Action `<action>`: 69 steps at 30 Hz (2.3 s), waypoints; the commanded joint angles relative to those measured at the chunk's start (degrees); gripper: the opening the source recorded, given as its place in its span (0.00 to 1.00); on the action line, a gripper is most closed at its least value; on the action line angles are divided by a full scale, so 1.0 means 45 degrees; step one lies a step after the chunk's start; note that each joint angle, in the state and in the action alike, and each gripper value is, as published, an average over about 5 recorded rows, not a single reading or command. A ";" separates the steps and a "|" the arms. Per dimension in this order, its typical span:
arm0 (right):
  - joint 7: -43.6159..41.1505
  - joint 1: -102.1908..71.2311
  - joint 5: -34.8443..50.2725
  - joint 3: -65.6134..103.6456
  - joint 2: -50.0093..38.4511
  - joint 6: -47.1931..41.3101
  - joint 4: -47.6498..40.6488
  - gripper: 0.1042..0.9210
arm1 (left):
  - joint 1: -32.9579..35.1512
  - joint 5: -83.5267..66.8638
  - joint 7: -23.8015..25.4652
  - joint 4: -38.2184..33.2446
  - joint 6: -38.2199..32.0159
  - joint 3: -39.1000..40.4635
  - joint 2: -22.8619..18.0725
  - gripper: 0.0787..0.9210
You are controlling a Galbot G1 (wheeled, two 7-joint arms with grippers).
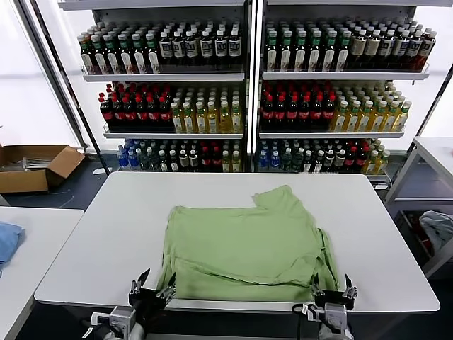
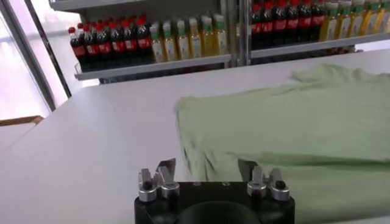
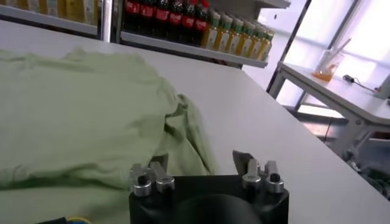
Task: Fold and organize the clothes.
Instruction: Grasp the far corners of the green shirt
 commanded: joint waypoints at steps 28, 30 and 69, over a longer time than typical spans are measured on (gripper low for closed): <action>-0.0131 0.9995 0.2750 -0.0280 0.1121 -0.0211 -0.7721 0.88 | -0.9361 -0.3257 0.0315 0.6498 0.0566 0.1575 0.1849 0.88; -0.0287 1.0792 0.2940 -0.0379 0.1003 -0.0210 -0.8642 0.88 | -1.0076 -0.3418 0.0355 0.7375 0.0571 0.1863 0.1882 0.88; -0.1725 1.3982 0.1879 0.0119 0.2381 0.0671 -1.5915 0.87 | -1.1620 -0.2993 0.0448 1.1613 0.0621 0.2710 0.0905 0.88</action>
